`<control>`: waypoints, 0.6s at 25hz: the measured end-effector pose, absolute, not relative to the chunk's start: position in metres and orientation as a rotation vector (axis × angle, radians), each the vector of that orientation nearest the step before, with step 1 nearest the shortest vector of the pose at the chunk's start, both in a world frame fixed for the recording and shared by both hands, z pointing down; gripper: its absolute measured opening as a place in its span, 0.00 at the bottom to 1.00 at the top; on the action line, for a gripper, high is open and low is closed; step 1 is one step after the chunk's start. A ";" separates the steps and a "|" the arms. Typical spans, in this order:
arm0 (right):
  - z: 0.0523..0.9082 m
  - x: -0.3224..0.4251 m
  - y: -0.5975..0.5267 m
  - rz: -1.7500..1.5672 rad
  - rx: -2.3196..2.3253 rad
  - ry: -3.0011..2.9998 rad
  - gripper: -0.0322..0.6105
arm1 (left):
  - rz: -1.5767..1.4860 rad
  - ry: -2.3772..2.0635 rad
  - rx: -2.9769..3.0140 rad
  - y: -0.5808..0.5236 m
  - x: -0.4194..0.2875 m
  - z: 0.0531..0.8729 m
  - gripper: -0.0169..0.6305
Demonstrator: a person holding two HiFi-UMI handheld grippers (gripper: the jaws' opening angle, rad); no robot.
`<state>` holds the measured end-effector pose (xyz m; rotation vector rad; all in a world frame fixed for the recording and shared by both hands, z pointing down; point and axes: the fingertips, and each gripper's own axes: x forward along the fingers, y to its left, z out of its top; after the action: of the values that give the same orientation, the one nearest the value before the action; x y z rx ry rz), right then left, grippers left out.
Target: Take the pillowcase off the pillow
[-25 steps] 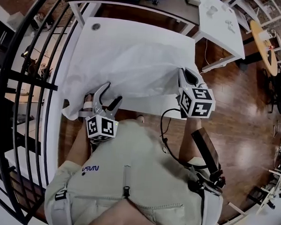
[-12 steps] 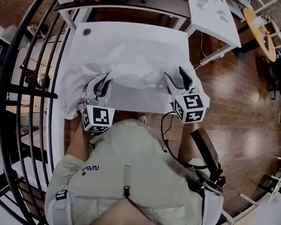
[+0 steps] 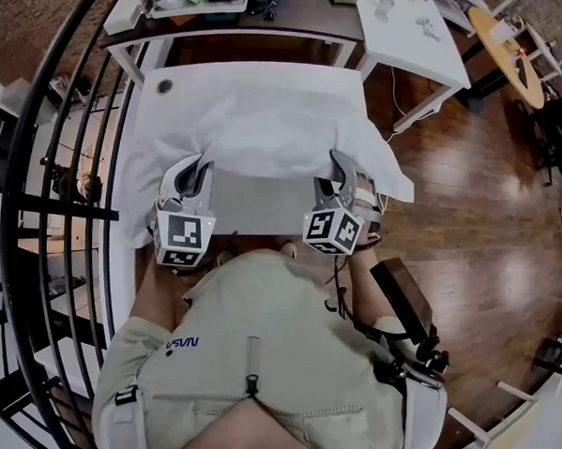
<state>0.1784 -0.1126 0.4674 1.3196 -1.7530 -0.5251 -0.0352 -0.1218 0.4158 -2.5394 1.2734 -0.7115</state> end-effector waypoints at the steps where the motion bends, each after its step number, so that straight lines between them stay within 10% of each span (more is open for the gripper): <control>1: 0.458 0.176 -0.113 -0.526 1.340 -1.786 0.21 | -0.701 1.274 -2.547 -0.124 -0.035 0.412 0.08; 3: 0.437 0.171 -0.113 -0.520 1.362 -1.854 0.08 | -0.686 1.280 -2.545 -0.131 -0.038 0.402 0.08; 15: 0.341 0.151 -0.104 -0.513 1.335 -2.065 0.07 | -0.718 1.199 -2.450 -0.162 -0.048 0.331 0.07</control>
<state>0.1509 -0.1042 0.3412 1.3355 -2.0645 -0.5134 -0.0480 -0.1617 0.3309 -2.4496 1.1993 -0.7184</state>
